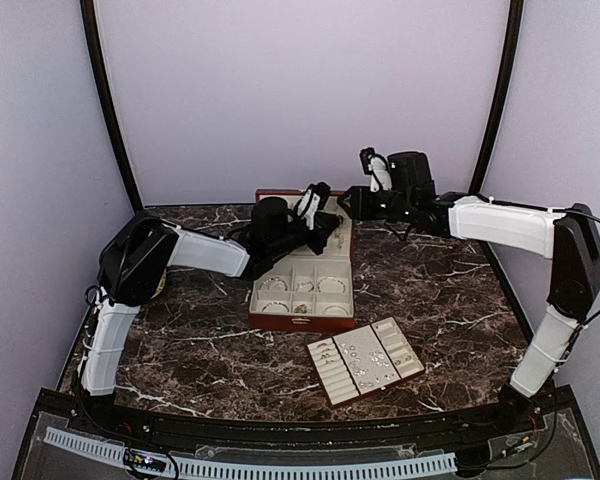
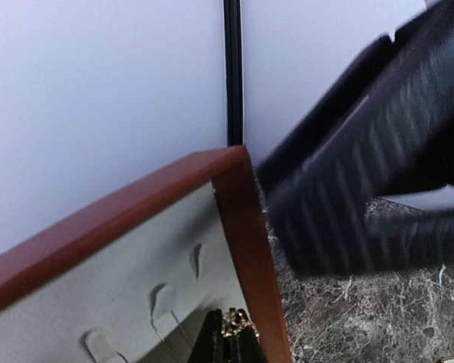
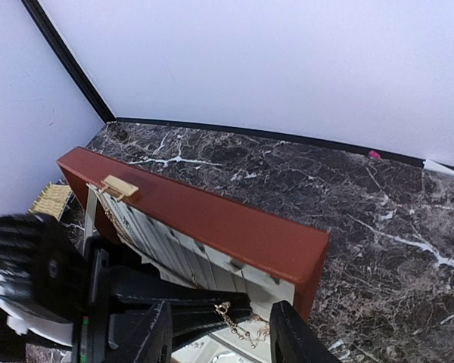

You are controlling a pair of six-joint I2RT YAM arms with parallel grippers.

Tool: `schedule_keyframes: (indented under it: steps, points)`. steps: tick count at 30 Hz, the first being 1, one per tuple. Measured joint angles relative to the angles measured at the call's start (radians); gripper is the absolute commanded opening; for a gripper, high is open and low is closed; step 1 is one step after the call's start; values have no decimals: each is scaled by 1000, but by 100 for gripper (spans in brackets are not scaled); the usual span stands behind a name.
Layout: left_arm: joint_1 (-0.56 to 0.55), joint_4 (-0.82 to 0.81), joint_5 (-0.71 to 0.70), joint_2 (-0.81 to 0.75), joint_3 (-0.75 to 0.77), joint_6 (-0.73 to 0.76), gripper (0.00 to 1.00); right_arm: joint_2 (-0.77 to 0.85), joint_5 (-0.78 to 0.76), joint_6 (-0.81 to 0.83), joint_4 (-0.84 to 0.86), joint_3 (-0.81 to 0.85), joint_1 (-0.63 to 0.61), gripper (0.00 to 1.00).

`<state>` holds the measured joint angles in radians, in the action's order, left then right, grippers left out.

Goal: Organize the mixed jewelry
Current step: Pass from the right arm to the left, then adjust the jewelry box at the center of the board.

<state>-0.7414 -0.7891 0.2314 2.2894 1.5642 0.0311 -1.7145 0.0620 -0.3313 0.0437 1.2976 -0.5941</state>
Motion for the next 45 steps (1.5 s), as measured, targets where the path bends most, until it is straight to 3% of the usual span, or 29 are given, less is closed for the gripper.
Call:
schedule_keyframes:
  steps: [15, 25, 45]
  points:
    - [13, -11, -27, 0, -49, -5, 0, -72, 32, -32, -153, 179, 6, 44]
    - [15, -25, -27, 0, -50, -13, 0, -102, 35, -64, -196, 216, 6, 40]
    - [15, -54, -27, 0, -96, -13, 0, -171, -27, -51, -232, 276, -4, 44]
